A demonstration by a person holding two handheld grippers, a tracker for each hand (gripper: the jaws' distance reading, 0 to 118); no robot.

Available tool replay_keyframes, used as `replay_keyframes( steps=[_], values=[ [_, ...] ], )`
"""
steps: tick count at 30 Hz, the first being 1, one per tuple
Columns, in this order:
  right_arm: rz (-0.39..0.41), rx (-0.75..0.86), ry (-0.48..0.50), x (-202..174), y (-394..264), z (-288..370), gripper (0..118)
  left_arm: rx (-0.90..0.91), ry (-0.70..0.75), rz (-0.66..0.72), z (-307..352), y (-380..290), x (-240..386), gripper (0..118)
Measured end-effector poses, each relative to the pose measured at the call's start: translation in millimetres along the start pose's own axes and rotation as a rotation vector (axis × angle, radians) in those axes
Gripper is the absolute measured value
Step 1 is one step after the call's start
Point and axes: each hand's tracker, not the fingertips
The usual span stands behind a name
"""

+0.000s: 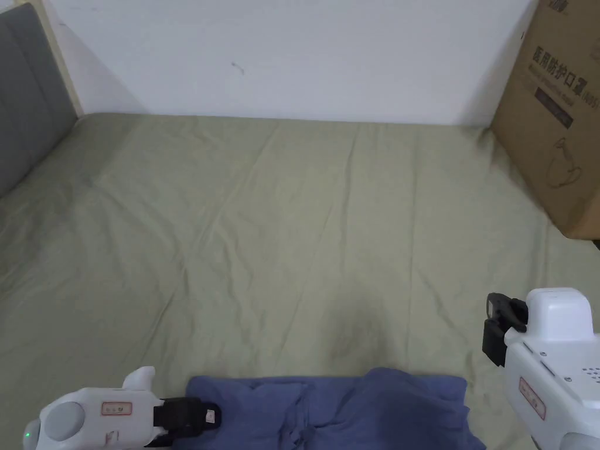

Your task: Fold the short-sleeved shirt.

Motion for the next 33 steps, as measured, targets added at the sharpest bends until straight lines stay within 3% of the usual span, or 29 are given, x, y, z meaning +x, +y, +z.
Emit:
replay_keyframes(
  steps=[1, 4, 6, 15, 23, 27, 33],
  values=[
    [0.001, -0.002, -0.001, 1, -1, 0, 0, 0.002, 0.002, 0.012, 3, -1, -2, 22],
    [0.002, -0.009, -0.004, 2, -3, -1, 0, 0.0, -0.003, 0.035, 4, -3, -1, 14],
    [0.0, -0.012, -0.005, 2, -3, -1, 0, 0.021, 0.049, -0.043, 6, -5, 13, 12],
    [-0.002, 0.018, 0.016, -1, 8, 2, 0, 0.055, 0.205, -0.197, 58, 2, 47, 10],
    [-0.01, 0.05, 0.05, -5, 13, 6, 0, 0.129, 0.443, -0.227, 144, 8, 46, 10],
    [-0.01, 0.059, 0.064, -7, 13, 8, 0, 0.156, 0.437, -0.217, 151, 6, 80, 10],
    [-0.019, 0.075, 0.07, -1, 16, 11, 0, 0.125, 0.354, -0.317, 112, 4, 166, 10]
  ],
)
